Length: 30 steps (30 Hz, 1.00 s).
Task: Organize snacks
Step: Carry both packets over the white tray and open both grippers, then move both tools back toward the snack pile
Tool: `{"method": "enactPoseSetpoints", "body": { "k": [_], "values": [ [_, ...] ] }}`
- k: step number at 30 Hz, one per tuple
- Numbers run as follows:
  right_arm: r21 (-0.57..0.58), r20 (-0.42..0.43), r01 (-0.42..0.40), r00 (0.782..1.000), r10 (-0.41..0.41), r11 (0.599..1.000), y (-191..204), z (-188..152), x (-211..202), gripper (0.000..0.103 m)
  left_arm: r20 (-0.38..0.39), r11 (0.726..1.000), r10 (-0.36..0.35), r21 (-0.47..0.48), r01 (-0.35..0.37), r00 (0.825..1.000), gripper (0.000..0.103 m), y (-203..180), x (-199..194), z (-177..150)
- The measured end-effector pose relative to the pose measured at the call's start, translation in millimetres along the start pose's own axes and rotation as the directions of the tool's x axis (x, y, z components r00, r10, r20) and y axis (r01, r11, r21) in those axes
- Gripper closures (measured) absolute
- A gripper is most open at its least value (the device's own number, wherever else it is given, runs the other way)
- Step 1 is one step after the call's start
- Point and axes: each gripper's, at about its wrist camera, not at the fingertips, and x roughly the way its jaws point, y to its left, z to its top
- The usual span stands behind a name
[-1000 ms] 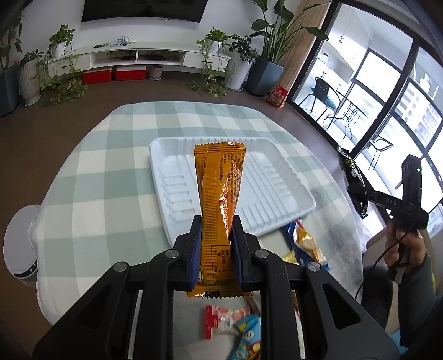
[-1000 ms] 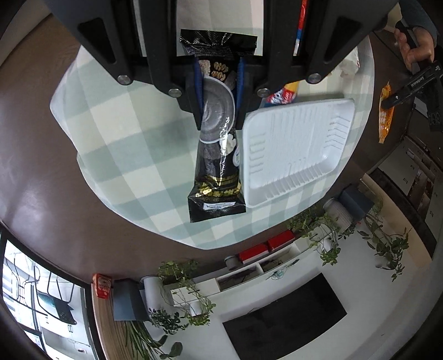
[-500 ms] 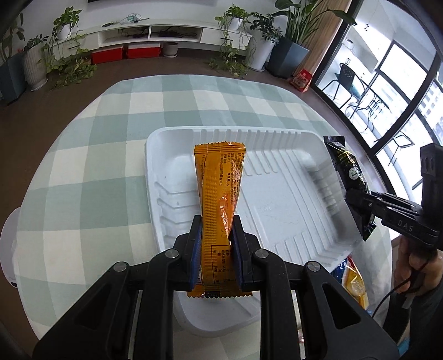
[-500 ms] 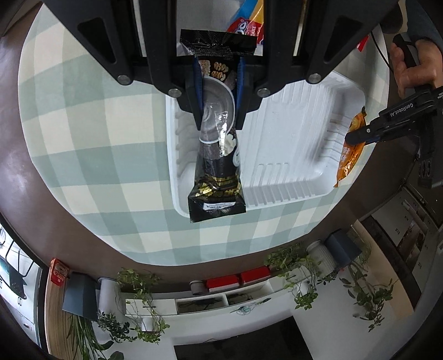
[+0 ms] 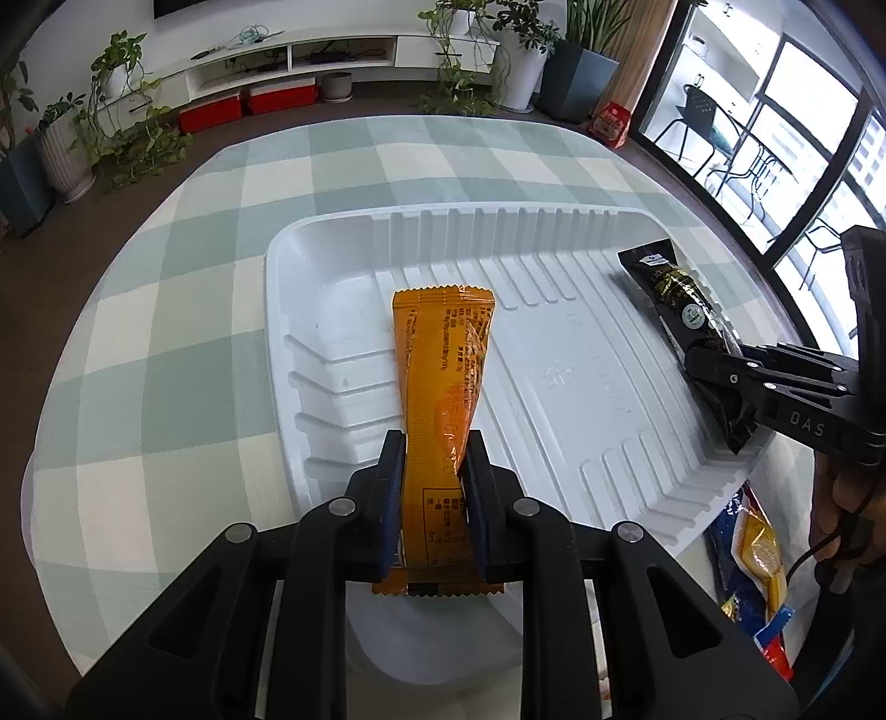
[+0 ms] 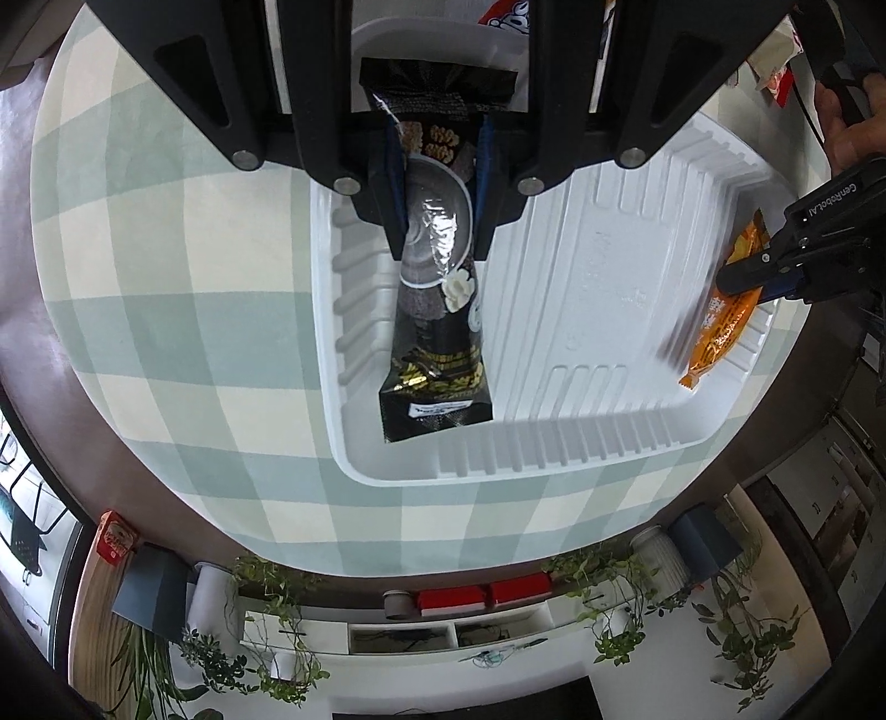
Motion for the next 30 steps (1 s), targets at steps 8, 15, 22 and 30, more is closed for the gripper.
{"method": "enactPoseSetpoints", "body": {
  "k": [8, 15, 22, 30],
  "values": [
    [-0.016, 0.016, -0.005, 1.000, 0.006, 1.000, 2, 1, -8, 0.067, 0.036, 1.000, 0.012, -0.002, -0.012, 0.999, 0.063, -2, -11, -1],
    [-0.025, 0.123, 0.010, 0.992, -0.007, 1.000, 4, 5, -50, 0.038, 0.112, 0.999, 0.016, -0.035, -0.012, 0.994, 0.034, 1, -47, -7],
    [0.051, 0.299, -0.096, 0.951, 0.076, 0.994, -24, -9, -125, 0.017, 0.282, 0.995, -0.028, -0.085, 0.054, 0.959, 0.000, 16, -125, -46],
    [0.208, 0.380, -0.415, 0.869, 0.317, 0.886, -63, -83, -178, 0.004, 0.315, 0.968, -0.046, -0.220, 0.120, 0.948, 0.000, 19, -188, -137]
  ]
}}
